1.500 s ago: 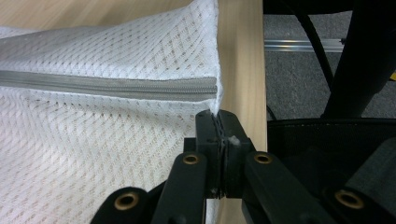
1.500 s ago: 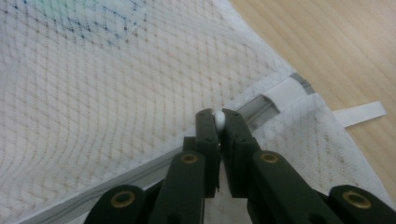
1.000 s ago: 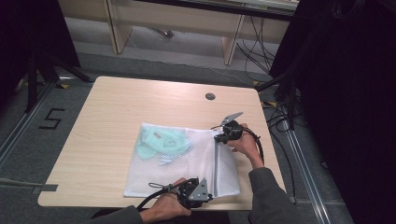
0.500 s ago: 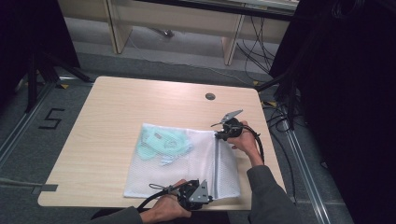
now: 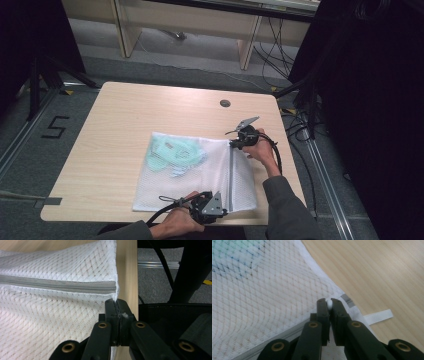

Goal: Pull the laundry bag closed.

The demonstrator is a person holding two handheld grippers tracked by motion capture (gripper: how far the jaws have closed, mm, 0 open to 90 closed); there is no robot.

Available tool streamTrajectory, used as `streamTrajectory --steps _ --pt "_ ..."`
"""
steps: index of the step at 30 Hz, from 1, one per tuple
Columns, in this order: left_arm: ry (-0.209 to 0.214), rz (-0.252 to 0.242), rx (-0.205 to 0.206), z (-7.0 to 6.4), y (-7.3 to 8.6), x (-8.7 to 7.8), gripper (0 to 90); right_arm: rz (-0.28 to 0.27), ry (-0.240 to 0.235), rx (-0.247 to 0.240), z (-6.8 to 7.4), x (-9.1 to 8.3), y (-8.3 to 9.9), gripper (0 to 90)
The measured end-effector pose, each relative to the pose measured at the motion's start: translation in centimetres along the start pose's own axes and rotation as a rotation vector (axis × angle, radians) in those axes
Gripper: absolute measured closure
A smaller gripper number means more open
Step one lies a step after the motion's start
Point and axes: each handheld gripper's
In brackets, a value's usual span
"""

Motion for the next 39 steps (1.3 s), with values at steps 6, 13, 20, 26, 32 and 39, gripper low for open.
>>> streamTrajectory --steps 6,13,20,26,32,39 --pt "0.004 -0.006 -0.024 0.2 0.0 -0.1 88.8 0.012 0.004 0.009 0.0 0.3 0.0 86.4" --pt "0.002 0.001 -0.03 0.4 0.1 0.1 88.4 -0.004 0.013 0.014 0.0 0.3 -0.1 86.3" --pt "-0.003 -0.001 -0.044 0.7 0.1 0.1 87.7 -0.002 0.058 0.042 0.2 0.5 -0.1 84.8" --pt "-0.015 -0.005 -0.062 0.8 0.1 0.3 79.3 -0.024 0.06 0.053 0.2 0.6 -0.3 75.4" --pt "-0.036 -0.006 -0.084 1.4 0.1 -0.2 68.1 -0.052 0.069 0.107 0.4 0.0 -0.6 60.4" --pt "-0.051 0.003 -0.114 1.9 0.0 -1.0 53.8 -0.113 0.09 0.107 0.9 -1.5 -0.9 48.1"
Point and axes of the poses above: each handheld gripper's, and its own axes: x roughly forward along the jaws, y roughly out of its underside, z roughly to its left, and after that the axes turned 4 degrees about x, right-handed
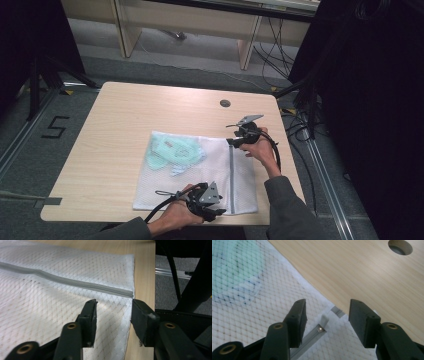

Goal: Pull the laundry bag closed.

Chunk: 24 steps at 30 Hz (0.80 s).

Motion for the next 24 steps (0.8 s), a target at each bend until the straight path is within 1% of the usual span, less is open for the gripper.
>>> streamTrajectory --steps 1,2,4,5,6,8,9,10,11,12,13,14,15,16,17,18,19,20,21,22,23,24 --pt "-0.008 -0.003 -0.004 0.1 0.0 -0.2 52.0 -0.001 0.007 0.001 0.1 -0.3 0.0 47.2" --pt "-0.014 -0.012 -0.016 0.3 -0.1 -0.5 50.3 -0.005 0.005 -0.001 0.3 -0.5 0.0 46.8" --pt "-0.044 -0.012 -0.025 0.7 0.0 -1.1 46.0 0.0 0.0 0.004 0.6 -1.2 0.0 45.8" --pt "-0.054 -0.018 -0.036 0.9 0.1 -1.5 45.2 -0.017 0.004 0.006 0.8 -1.4 0.0 45.3" --pt "-0.066 -0.021 -0.044 1.1 0.2 -1.8 44.1 -0.024 0.001 -0.002 0.9 -1.6 -0.1 45.1" --pt "-0.088 -0.025 -0.058 1.6 0.5 -2.5 42.6 -0.034 -0.005 -0.009 1.4 -1.7 -0.2 44.6" --pt "-0.096 -0.017 -0.062 1.9 0.6 -2.9 41.7 -0.041 -0.009 -0.017 1.7 -1.8 -0.2 44.4" --pt "-0.105 -0.03 -0.074 2.0 0.7 -3.2 40.9 -0.027 -0.017 -0.016 2.0 -2.0 -0.2 44.0" --pt "-0.105 -0.017 -0.078 2.3 0.9 -3.5 39.8 -0.027 -0.02 -0.004 2.4 -2.0 -0.2 43.6" --pt "-0.112 -0.025 -0.083 2.5 1.0 -3.7 38.6 -0.038 -0.019 -0.01 2.6 -1.9 -0.2 42.8" --pt "-0.118 -0.023 -0.096 2.6 1.0 -3.9 37.7 -0.044 -0.029 -0.024 2.8 -1.8 -0.2 42.5" --pt "-0.132 -0.024 -0.09 2.8 1.2 -4.2 37.6 -0.028 -0.041 -0.019 3.0 -2.0 -0.2 42.4" --pt "-0.134 -0.015 -0.089 3.1 1.3 -4.5 37.4 -0.036 -0.026 -0.008 3.2 -2.0 -0.1 42.3" --pt "-0.142 -0.025 -0.103 3.1 1.4 -4.6 37.2 -0.051 -0.04 -0.023 3.3 -1.9 0.0 42.2" --pt "-0.149 -0.017 -0.087 3.3 1.5 -4.9 36.8 -0.017 -0.05 -0.021 3.4 -2.3 0.0 41.8" --pt "-0.149 -0.019 -0.099 3.3 1.6 -5.1 36.3 -0.038 -0.042 -0.011 3.5 -2.2 0.1 41.5" --pt "-0.154 -0.016 -0.098 3.4 1.7 -5.3 35.8 -0.023 -0.049 -0.001 3.6 -2.6 0.1 41.6" --pt "-0.161 -0.02 -0.099 3.4 1.9 -5.6 35.6 -0.052 -0.038 0.002 3.7 -2.5 0.3 41.6" --pt "-0.166 -0.01 -0.093 3.5 2.1 -5.9 35.4 -0.035 -0.055 0.006 3.7 -2.9 0.3 41.3" --pt "-0.164 -0.013 -0.089 3.6 2.2 -6.2 35.0 -0.06 -0.053 -0.005 3.7 -2.9 0.5 41.0" --pt "-0.171 -0.001 -0.086 3.7 2.4 -6.6 34.3 -0.052 -0.055 -0.002 3.8 -3.1 0.6 41.0" --pt "-0.172 -0.002 -0.09 3.9 2.6 -6.9 34.0 -0.069 -0.051 -0.004 3.9 -3.2 0.8 40.8"
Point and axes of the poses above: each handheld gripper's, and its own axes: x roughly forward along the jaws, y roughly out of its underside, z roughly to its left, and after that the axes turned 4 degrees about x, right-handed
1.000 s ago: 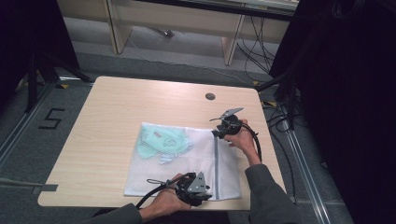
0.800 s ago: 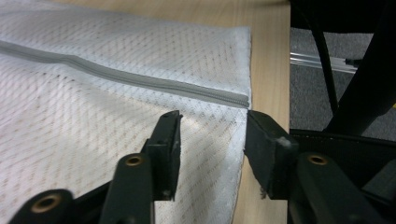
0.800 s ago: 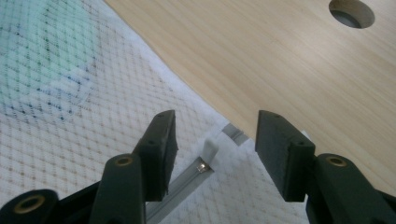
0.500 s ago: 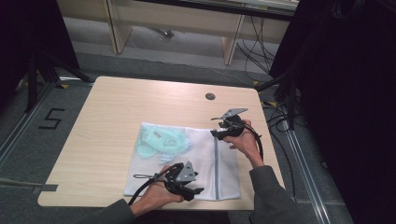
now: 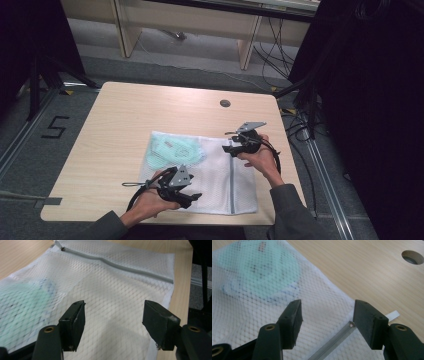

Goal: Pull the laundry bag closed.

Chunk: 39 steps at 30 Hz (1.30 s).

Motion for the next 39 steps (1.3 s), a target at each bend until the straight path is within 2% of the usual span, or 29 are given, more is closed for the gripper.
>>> streamTrajectory --steps 1,2,3,4,5,6,7,8,9,10,12,13,15,17,18,19,20,21,23,24,25,26,27,29,30,32,33,37,39 --pt "-0.021 0.0 0.0 0.3 0.2 -0.3 33.9 -0.006 -0.007 -0.004 0.1 -0.2 0.2 40.5" --pt "-0.021 -0.004 -0.019 0.5 0.3 -0.7 33.8 0.0 -0.008 0.028 0.3 -0.4 0.3 40.1" --pt "-0.024 0.006 -0.023 0.8 0.5 -1.1 33.7 -0.01 -0.014 0.013 0.3 -0.5 0.5 39.9" --pt "-0.036 -0.013 -0.046 0.8 0.7 -1.2 33.7 0.011 -0.019 0.005 0.3 -0.9 0.5 39.3" --pt "-0.037 -0.006 -0.042 1.1 0.8 -1.6 33.8 -0.024 -0.019 0.022 0.6 -0.7 0.8 38.9" --pt "-0.037 -0.023 -0.075 0.9 0.9 -1.7 33.9 -0.009 -0.029 0.031 0.7 -0.9 0.9 38.8" --pt "-0.039 -0.015 -0.06 1.0 0.9 -1.9 33.9 0.006 -0.023 0.014 0.9 -1.1 1.1 38.3" --pt "-0.037 -0.016 -0.037 1.2 0.9 -2.1 33.8 -0.018 -0.023 0.02 1.1 -1.0 1.2 37.8" --pt "-0.044 -0.012 -0.054 1.1 0.9 -2.2 33.5 -0.003 -0.027 0.021 1.3 -1.1 1.3 37.3" --pt "-0.039 -0.014 -0.043 1.1 1.0 -2.3 32.8 -0.014 -0.026 0.024 1.4 -1.1 1.4 37.1" --pt "-0.036 -0.006 -0.046 1.2 1.2 -2.5 31.5 0.004 -0.033 0.014 1.7 -1.5 1.6 37.1" --pt "-0.061 -0.02 -0.066 1.0 1.4 -2.6 31.5 -0.004 -0.032 0.016 1.9 -1.5 1.7 37.0" --pt "-0.068 -0.005 -0.041 1.4 1.5 -2.9 31.6 -0.009 -0.036 -0.008 2.0 -1.7 2.0 36.4" --pt "-0.06 -0.009 -0.072 1.4 1.7 -3.2 31.5 0.0 -0.034 0.013 2.4 -2.0 2.2 35.9" --pt "-0.074 -0.017 -0.07 1.5 1.8 -3.3 31.5 0.005 -0.034 -0.014 2.2 -2.2 2.3 35.7" --pt "-0.078 -0.018 -0.078 1.5 1.9 -3.5 31.2 -0.008 -0.044 0.006 2.5 -2.2 2.5 35.6" --pt "-0.074 -0.012 -0.054 1.6 1.9 -3.7 30.9 0.014 -0.045 -0.001 2.5 -2.4 2.5 35.3" --pt "-0.084 -0.013 -0.081 1.5 2.0 -3.8 30.6 -0.021 -0.049 0.001 2.7 -2.3 2.7 35.0" --pt "-0.089 -0.028 -0.08 1.4 2.1 -3.9 30.4 0.004 -0.049 0.002 3.0 -2.7 3.0 34.3" --pt "-0.08 -0.01 -0.057 1.5 2.1 -4.1 29.6 0.008 -0.05 -0.002 3.1 -2.8 3.1 34.1" --pt "-0.087 -0.012 -0.078 1.4 2.1 -4.2 29.0 -0.004 -0.051 0.0 3.3 -2.8 3.3 33.9" --pt "-0.092 -0.028 -0.079 1.4 2.2 -4.2 28.8 -0.003 -0.063 0.004 3.4 -2.9 3.5 33.6" --pt "-0.089 -0.017 -0.077 1.4 2.2 -4.4 28.1 0.018 -0.062 -0.005 3.5 -3.1 3.6 33.5" --pt "-0.093 -0.002 -0.095 1.3 2.3 -4.7 26.7 0.017 -0.07 0.0 3.8 -3.3 3.9 32.7" --pt "-0.095 -0.023 -0.093 1.3 2.4 -4.7 26.2 0.022 -0.072 0.021 4.1 -3.4 4.1 32.4" --pt "-0.095 -0.01 -0.109 1.2 2.5 -5.0 24.3 0.001 -0.067 0.009 4.4 -3.5 4.5 32.1" --pt "-0.092 -0.014 -0.104 1.3 2.5 -5.2 23.5 0.022 -0.067 -0.003 4.4 -3.7 4.5 31.4" --pt "-0.113 0.003 -0.134 1.3 2.9 -5.7 18.2 0.014 -0.065 0.004 5.1 -3.8 5.2 29.6" --pt "-0.131 0.011 -0.128 1.4 3.2 -5.8 17.3 0.027 -0.076 -0.004 5.2 -4.1 5.3 28.7"
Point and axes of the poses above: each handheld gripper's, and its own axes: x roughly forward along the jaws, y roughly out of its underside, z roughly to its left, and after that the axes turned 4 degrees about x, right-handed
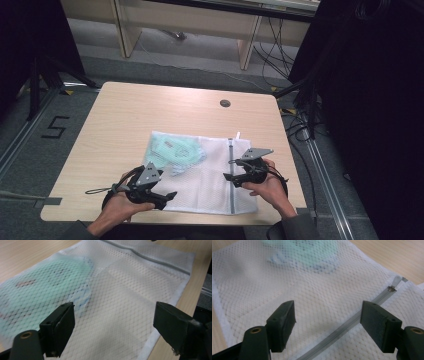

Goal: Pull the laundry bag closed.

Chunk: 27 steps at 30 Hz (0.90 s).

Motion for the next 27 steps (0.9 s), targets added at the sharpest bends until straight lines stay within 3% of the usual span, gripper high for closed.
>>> streamTrajectory --steps 1,2,3,4,5,6,7,9,10,13,14,15,16,18,19,20,21,22,23,24,25,26,27 --pt "-0.006 0.019 0.031 0.2 0.0 -0.2 17.2 0.005 0.007 -0.003 0.1 -0.1 0.1 28.4" --pt "-0.006 0.003 0.004 0.2 0.2 -0.2 17.2 -0.001 0.008 -0.004 0.2 -0.2 0.2 28.3" --pt "-0.005 0.002 0.018 0.3 0.2 -0.3 17.2 0.003 0.004 0.015 0.5 -0.3 0.4 27.9" --pt "-0.009 -0.001 -0.006 0.2 0.2 -0.3 17.2 -0.005 0.011 0.009 0.5 -0.2 0.5 27.3" --pt "-0.007 0.002 0.012 0.3 0.2 -0.4 17.2 -0.021 0.015 0.008 0.5 -0.2 0.7 26.9" --pt "-0.003 -0.007 0.021 0.3 0.3 -0.4 17.2 0.004 0.011 0.002 0.5 -0.5 0.7 26.7" --pt "-0.005 -0.008 -0.01 0.1 0.4 -0.4 17.1 -0.022 0.013 0.017 0.6 -0.3 1.0 26.2" --pt "-0.005 -0.003 -0.006 0.1 0.5 -0.5 16.9 0.027 0.01 0.015 0.7 -0.7 1.2 25.6" --pt "-0.005 0.005 0.021 0.3 0.5 -0.6 16.8 0.009 0.018 0.019 0.9 -0.6 1.4 25.5" --pt "-0.01 0.004 -0.003 0.2 0.6 -0.7 16.4 0.04 0.033 0.004 1.1 -0.9 1.7 24.9" --pt "-0.012 0.011 0.023 0.4 0.6 -0.9 16.4 0.012 0.035 0.009 1.2 -0.8 1.9 24.5" --pt "-0.014 -0.001 0.001 0.3 0.7 -0.9 16.4 0.017 0.04 0.013 1.3 -0.9 2.1 24.5" --pt "-0.021 0.004 -0.003 0.4 0.8 -1.0 16.4 0.012 0.044 -0.015 1.2 -0.9 2.2 24.5" --pt "-0.018 0.001 0.014 0.4 0.9 -1.2 16.4 0.021 0.041 0.0 1.4 -1.1 2.4 24.1" --pt "-0.017 0.003 -0.008 0.2 1.0 -1.3 16.4 0.019 0.042 -0.014 1.4 -1.1 2.5 24.0" --pt "-0.018 0.006 0.009 0.3 1.0 -1.4 16.4 0.026 0.042 -0.008 1.6 -1.2 2.7 23.9" --pt "-0.024 0.001 -0.008 0.1 1.1 -1.4 16.5 0.02 0.044 -0.005 1.7 -1.2 2.8 23.8" --pt "-0.017 -0.005 0.003 0.1 1.1 -1.4 16.4 0.027 0.042 -0.014 1.7 -1.3 2.9 23.6" --pt "-0.013 0.008 0.018 0.1 1.1 -1.5 16.4 0.042 0.035 0.021 2.1 -1.5 3.0 23.5" --pt "-0.013 0.007 0.01 0.0 1.1 -1.6 16.5 0.025 0.042 -0.005 2.0 -1.4 3.1 23.5" --pt "-0.019 0.003 0.013 0.0 1.1 -1.6 16.4 0.051 0.039 -0.022 2.0 -1.7 3.1 23.4" --pt "-0.018 0.002 0.006 0.0 1.1 -1.6 16.4 0.026 0.048 -0.016 2.1 -1.5 3.4 23.2" --pt "-0.021 0.007 0.02 0.1 1.1 -1.7 16.4 0.069 0.037 -0.015 2.2 -1.9 3.3 23.0"
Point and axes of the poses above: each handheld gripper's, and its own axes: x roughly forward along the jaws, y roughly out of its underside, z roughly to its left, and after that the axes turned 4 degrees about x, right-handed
